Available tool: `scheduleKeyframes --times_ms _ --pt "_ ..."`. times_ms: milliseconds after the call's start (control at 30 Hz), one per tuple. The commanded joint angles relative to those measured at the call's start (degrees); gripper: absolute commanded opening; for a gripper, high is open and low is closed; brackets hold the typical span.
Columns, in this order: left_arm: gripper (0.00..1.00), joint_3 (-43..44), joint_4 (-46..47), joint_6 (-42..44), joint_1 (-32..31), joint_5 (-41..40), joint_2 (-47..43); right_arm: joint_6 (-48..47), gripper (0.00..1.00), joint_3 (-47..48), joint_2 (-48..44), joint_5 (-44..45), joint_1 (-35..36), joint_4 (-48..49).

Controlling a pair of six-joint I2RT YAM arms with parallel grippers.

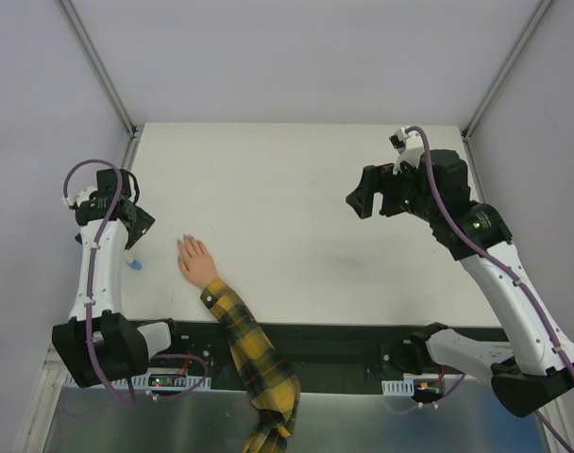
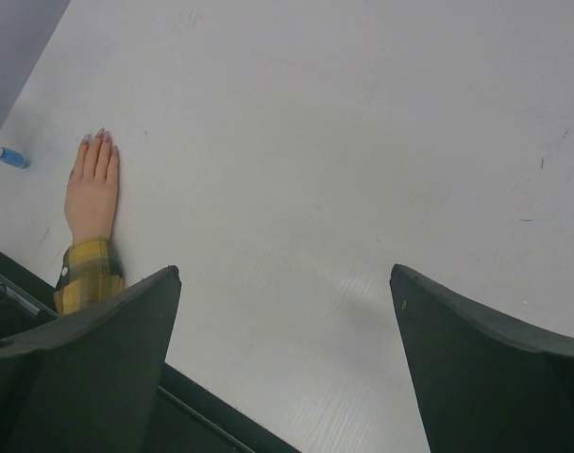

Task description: Paint the nails

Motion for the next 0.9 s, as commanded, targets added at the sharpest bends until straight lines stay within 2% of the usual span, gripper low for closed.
scheduleKeyframes --times_ms 0,167,333,433,767,867 --pt "0.93 -1.32 0.26 -4.71 1.51 -1.61 0.3 0.85 0.96 1.91 1.29 -3.52 0.09 0.11" --pt "0.83 -2.12 2.1 -5.07 5.02 -1.17 1.53 1.46 0.96 1.47 1.04 -4.13 0.26 -0.51" --pt "0.78 -1.59 3.33 -6.21 5.99 -2.3 5.91 1.81 0.96 1.47 1.21 -5.36 0.26 -0.42" --pt "0.67 -1.5 5.08 -7.18 5.91 -3.1 8.37 1.73 0.96 1.56 1.39 -5.45 0.35 -0.42" --pt "0.64 -2.03 6.67 -7.09 6.08 -5.91 14.1 1.29 0.96 0.33 0.86 -5.1 0.62 -0.77" --pt "0.55 -2.38 7.55 -6.48 5.99 -6.09 15.24 1.29 0.96 0.24 0.86 -5.1 0.53 -0.68"
